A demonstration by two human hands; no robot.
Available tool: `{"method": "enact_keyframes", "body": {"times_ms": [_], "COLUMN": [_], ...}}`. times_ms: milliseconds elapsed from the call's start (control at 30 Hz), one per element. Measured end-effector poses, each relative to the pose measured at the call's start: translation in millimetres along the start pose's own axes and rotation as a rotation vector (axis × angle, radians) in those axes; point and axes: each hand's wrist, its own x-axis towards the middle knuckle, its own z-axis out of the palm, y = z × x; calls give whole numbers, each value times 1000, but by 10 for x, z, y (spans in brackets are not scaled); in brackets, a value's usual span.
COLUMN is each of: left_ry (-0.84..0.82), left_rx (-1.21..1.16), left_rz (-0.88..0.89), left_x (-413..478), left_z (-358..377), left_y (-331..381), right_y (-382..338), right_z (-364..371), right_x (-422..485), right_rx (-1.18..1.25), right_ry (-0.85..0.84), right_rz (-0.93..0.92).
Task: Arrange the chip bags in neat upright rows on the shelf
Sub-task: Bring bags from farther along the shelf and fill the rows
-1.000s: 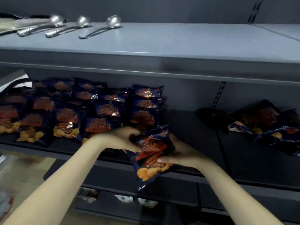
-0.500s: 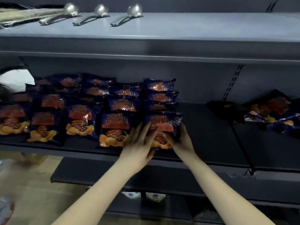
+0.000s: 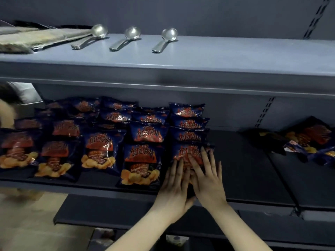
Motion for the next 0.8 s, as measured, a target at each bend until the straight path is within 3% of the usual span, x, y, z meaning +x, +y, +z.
{"method": "enact_keyframes", "body": {"times_ms": [400,800], "left_ry": [22,-182], "left_rx": [-25,-70], "left_rz": [18,-13], "left_x": [67,152], "left_z": [156,106], "left_y": [-100,-62], "right_y": [-45,-23], "right_z": [54,44], "right_x": [77,100], "right_rx": [-81,-91], "right_ry": [-148,-213], "right_rz": [57,79]}}
